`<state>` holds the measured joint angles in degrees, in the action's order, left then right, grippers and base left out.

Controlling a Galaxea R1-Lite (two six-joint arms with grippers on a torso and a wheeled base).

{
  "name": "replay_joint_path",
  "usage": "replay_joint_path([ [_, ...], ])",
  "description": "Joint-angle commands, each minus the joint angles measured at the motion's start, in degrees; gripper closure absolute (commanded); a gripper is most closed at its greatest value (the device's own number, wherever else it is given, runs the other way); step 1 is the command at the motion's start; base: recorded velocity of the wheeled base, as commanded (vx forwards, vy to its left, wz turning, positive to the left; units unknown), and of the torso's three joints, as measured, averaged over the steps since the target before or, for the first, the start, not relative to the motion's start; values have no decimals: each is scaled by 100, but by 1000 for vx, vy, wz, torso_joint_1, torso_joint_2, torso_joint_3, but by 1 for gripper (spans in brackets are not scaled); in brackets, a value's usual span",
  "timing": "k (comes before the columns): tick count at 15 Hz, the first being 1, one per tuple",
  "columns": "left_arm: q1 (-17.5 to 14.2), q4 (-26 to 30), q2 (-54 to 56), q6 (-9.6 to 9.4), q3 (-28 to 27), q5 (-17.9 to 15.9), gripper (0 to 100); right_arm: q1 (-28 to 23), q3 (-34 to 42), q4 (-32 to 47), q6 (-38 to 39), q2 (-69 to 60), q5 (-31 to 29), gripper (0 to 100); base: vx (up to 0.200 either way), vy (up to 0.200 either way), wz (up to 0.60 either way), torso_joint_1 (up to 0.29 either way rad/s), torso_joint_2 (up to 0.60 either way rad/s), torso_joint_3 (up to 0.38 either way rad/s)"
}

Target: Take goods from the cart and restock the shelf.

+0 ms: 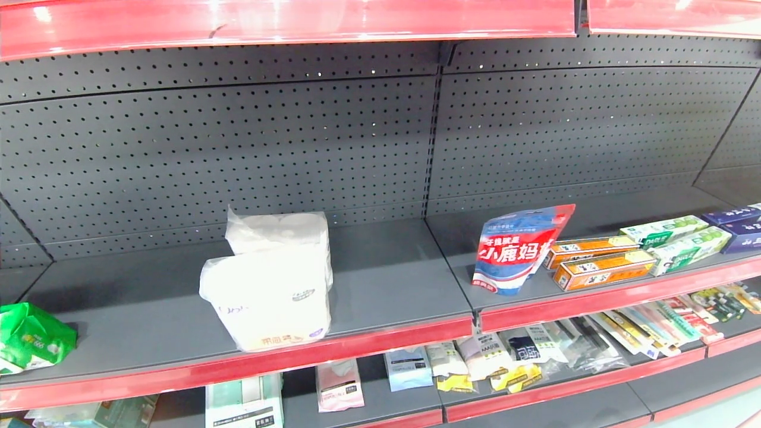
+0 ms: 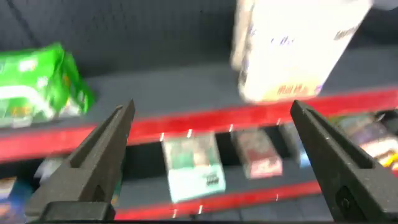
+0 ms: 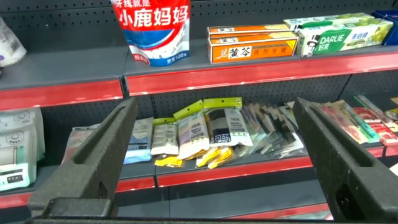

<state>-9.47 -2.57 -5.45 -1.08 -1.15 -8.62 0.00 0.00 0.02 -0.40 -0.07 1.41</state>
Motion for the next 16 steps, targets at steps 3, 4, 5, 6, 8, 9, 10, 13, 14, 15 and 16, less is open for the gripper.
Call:
replay_joint_path([
  [3,-2,-33,-26,12,115,458,0,0,0,6,-30,7,8,0,0,0,0,0,0,0],
  [4,-2,-33,-26,-23,115,519,0,0,0,6,-39,7,8,0,0,0,600,7,2,2],
  [5,-2,-33,-18,-50,115,554,0,0,0,6,-39,7,8,0,0,0,600,2,-2,-2],
  [6,-2,-33,-26,-85,115,625,0,0,0,6,-39,7,8,0,0,0,600,7,-2,2],
  [8,-2,-33,-18,-155,115,633,0,0,0,6,-13,7,8,0,0,0,600,2,-2,2],
  [9,-2,-33,-18,-208,115,625,0,0,0,6,-13,7,8,0,0,0,600,7,2,7],
  [10,-2,-33,-18,-217,115,607,0,0,0,6,-21,7,8,0,0,0,600,7,-2,7],
  [13,-2,-33,-26,-217,115,563,0,0,0,-2,-4,7,17,0,0,0,400,-2,0,2],
  [14,-2,-33,-18,-217,115,554,0,0,0,-2,-4,7,8,0,0,0,0,0,0,0],
  [15,-2,-33,-26,-217,115,545,0,0,0,6,-4,7,8,0,0,0,0,0,0,0],
  [16,-2,-33,-18,-208,115,545,0,0,0,6,-4,7,8,0,0,0,0,0,0,0],
])
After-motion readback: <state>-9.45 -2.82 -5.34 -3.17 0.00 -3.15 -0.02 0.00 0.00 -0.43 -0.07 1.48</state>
